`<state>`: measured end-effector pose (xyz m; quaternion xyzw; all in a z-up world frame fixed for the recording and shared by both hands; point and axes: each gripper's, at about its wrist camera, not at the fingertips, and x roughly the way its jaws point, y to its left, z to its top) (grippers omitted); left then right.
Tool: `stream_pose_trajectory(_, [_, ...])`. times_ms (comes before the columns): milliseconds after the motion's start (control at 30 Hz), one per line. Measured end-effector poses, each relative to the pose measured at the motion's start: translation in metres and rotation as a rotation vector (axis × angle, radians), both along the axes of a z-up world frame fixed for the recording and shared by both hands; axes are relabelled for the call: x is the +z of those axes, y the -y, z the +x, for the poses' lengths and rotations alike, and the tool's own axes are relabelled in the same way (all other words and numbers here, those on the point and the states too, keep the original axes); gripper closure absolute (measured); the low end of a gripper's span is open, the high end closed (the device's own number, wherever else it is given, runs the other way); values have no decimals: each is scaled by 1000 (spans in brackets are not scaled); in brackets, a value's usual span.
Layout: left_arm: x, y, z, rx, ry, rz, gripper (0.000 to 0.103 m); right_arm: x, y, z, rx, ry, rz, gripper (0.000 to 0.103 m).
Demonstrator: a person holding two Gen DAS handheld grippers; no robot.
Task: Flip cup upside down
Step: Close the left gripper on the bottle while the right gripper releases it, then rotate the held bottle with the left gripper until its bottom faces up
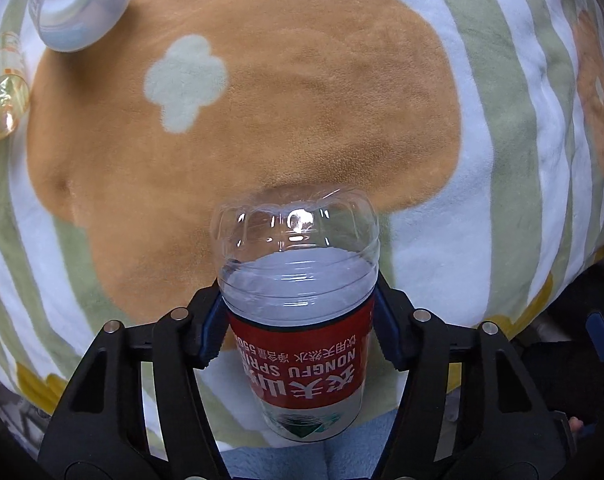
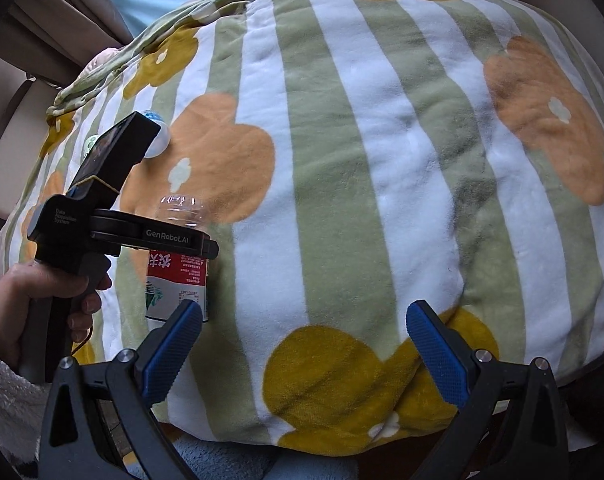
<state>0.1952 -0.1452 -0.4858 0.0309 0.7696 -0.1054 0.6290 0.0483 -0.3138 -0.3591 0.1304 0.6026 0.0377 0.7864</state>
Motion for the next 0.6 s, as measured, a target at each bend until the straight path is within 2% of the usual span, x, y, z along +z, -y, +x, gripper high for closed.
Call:
stream_pose_trajectory(100, [6, -1, -1, -1, 38, -14, 45, 0, 1, 1, 5, 3, 7, 1])
stream_pose_trajectory(267, [32, -7, -5, 36, 174, -59, 45, 3, 0, 3, 17, 22, 10, 1])
stream_pose_trajectory(333, [45, -13, -6, 62, 265, -86, 45, 3, -1, 4, 18, 29, 11, 1])
stream_pose_trajectory(467, [63, -23, -14, 111, 502, -144, 45, 0, -4, 3, 32, 76, 14, 1])
stream_pose_trajectory(533, [64, -28, -24, 117, 606, -150, 45, -6, -6, 2, 34, 88, 15, 1])
stream_pose_trajectory(600, [55, -32, -34, 120, 661, -147, 45, -14, -8, -1, 35, 93, 25, 1])
